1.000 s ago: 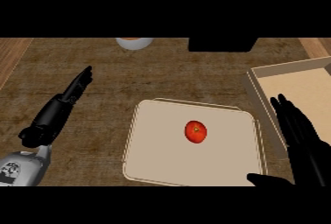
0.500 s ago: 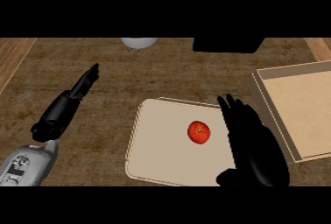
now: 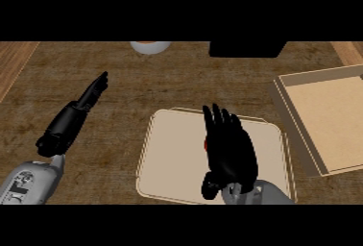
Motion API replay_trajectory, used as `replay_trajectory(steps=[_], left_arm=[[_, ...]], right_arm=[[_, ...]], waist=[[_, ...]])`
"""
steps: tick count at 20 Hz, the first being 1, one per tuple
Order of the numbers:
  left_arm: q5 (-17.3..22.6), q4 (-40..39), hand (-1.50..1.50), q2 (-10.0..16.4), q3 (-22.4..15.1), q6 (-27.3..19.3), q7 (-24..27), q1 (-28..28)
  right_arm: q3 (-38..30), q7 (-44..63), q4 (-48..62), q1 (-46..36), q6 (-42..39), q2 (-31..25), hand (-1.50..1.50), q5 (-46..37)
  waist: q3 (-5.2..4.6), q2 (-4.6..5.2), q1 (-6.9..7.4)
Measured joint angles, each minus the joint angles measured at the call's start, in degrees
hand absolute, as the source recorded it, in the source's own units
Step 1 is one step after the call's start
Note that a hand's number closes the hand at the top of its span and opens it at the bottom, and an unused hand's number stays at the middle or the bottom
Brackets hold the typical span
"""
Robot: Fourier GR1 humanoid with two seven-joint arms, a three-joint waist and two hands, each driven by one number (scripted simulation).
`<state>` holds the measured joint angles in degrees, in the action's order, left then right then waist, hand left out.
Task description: Pick the tomato from the tray and place it in the cardboard box
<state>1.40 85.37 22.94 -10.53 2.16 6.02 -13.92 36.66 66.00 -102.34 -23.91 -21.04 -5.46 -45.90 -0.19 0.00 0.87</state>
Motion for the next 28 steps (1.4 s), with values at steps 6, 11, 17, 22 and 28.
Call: replay_trajectory(steps=[6,11,17,22,28], left_arm=[[0.55,1.33,0.00,0.55,1.10,0.95,-0.82,0.50],[0.26,1.83,0.00,0.37,1.36,1.37,-1.40,0.50],[-0.32,1.93,0.00,-0.48,1.85,1.31,-1.76,0.42],[-0.17,3.57,0.00,-0.33,2.49,2.01,-2.66,0.97],[-0.73,1.82,0.00,-0.53,3.76,3.45,-0.33,1.91]], right_arm=[[-0.61,0.77,6.12,-2.30,-1.02,3.16,-1.50,-1.31],[-0.52,1.01,10.41,-4.05,-0.82,3.89,-1.50,-3.21],[-1.39,0.15,14.47,-4.79,-0.70,4.18,-1.50,-4.26],[-3.13,-0.87,18.77,-5.44,-0.63,4.30,-1.50,-5.07],[-2.56,-1.96,21.10,-3.87,0.70,4.47,-1.50,-6.06]], waist=[[0.07,-0.13,-0.11],[0.11,-0.11,-0.25],[0.14,-0.09,-0.42],[0.15,-0.08,-0.36],[0.17,-0.01,-0.57]])
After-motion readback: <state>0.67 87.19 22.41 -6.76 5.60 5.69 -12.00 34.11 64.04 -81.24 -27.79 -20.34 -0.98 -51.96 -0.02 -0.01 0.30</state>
